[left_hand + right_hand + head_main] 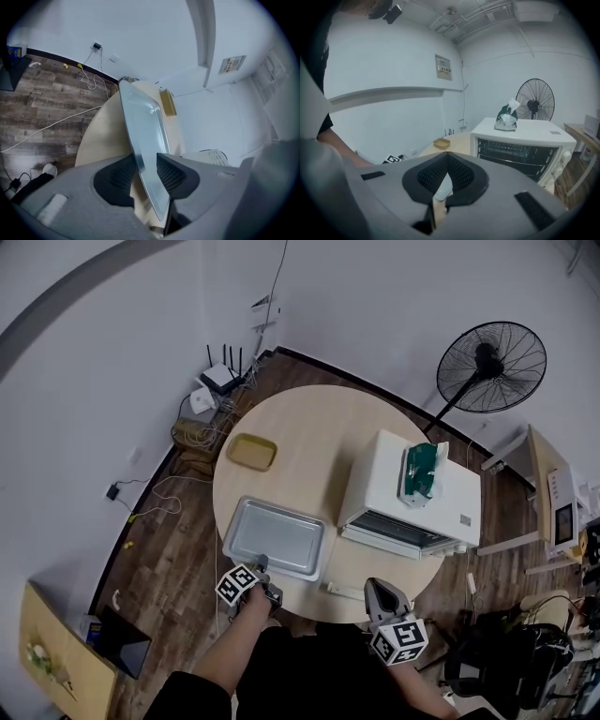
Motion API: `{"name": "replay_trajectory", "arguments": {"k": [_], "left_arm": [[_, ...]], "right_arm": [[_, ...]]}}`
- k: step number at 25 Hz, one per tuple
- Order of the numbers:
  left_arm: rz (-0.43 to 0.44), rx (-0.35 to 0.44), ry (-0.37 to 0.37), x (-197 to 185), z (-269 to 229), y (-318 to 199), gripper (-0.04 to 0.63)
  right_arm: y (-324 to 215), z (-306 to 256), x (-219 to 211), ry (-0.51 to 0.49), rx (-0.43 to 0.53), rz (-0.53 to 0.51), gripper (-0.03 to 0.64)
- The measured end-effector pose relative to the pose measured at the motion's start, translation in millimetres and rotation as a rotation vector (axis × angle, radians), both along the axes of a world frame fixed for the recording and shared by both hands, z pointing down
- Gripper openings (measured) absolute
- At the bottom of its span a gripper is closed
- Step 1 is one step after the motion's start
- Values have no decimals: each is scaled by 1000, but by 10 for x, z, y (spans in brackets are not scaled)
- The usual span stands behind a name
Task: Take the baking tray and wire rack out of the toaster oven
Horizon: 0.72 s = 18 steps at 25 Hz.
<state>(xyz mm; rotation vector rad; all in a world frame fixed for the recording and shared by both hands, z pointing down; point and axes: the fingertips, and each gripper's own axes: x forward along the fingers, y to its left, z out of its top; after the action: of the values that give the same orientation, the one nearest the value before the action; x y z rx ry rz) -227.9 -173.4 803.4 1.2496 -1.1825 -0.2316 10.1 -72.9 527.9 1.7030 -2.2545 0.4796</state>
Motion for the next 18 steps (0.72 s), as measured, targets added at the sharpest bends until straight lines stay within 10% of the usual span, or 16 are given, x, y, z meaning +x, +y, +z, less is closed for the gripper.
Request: {"name": "replay_trajectory", "arguments": {"k": [12,18], "left_arm": [[256,-204,-218,155,132,312,195],[374,-171,-318,153,36,406,209]], "right_arm": [[49,-38,-2,-16,25,-20,0],[172,-50,73,-16,30,-11,0]]}}
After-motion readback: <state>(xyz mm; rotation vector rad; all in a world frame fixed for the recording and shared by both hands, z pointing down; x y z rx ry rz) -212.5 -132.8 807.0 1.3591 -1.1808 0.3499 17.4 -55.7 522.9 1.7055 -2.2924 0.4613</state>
